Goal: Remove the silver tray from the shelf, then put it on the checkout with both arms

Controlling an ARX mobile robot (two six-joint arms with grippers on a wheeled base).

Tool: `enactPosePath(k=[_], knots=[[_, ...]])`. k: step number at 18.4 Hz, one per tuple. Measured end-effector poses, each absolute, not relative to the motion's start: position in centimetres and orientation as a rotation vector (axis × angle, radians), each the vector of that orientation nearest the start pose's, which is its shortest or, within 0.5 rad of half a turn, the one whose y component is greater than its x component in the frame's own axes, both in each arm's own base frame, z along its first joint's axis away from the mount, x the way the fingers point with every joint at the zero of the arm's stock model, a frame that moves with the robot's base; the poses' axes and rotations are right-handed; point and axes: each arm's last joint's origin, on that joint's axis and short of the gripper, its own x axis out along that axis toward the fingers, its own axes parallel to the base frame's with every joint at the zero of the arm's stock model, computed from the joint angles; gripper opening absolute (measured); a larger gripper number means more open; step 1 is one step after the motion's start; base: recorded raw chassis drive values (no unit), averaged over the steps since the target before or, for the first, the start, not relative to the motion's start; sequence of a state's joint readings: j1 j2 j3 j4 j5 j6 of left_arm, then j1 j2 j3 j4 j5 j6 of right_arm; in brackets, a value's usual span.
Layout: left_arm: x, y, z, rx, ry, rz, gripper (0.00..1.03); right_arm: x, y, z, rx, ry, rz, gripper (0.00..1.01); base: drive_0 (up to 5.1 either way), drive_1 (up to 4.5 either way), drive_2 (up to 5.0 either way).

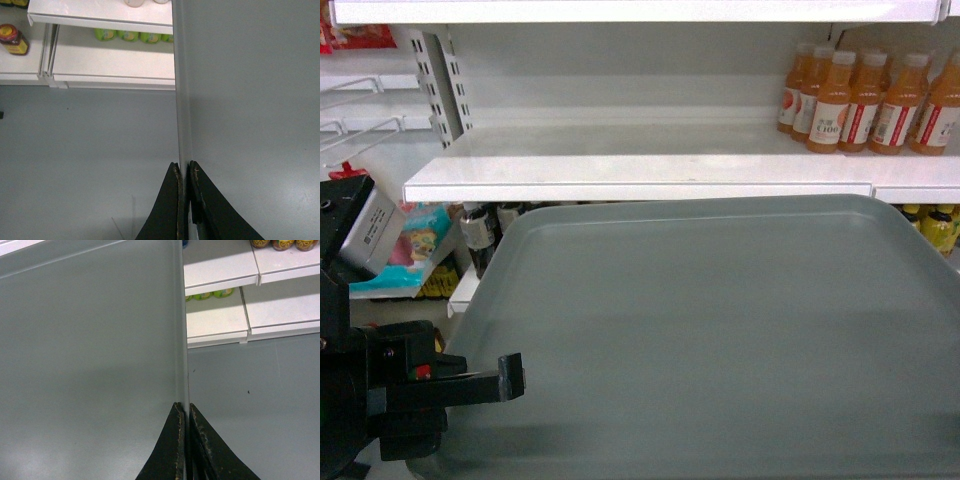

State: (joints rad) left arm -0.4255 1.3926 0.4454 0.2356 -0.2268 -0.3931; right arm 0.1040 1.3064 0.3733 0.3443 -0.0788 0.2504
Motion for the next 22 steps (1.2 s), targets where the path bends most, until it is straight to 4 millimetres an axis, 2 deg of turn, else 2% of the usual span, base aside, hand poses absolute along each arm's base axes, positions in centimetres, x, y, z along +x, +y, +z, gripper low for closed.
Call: enactPosePath(k=[22], knots=[[21.92,-9.21,13.69,-0.148,0.698,-0.053,0.03,22.40,2.58,14.39,0.236,0.606,0.103,0.03,0.1,-4.09,4.2]])
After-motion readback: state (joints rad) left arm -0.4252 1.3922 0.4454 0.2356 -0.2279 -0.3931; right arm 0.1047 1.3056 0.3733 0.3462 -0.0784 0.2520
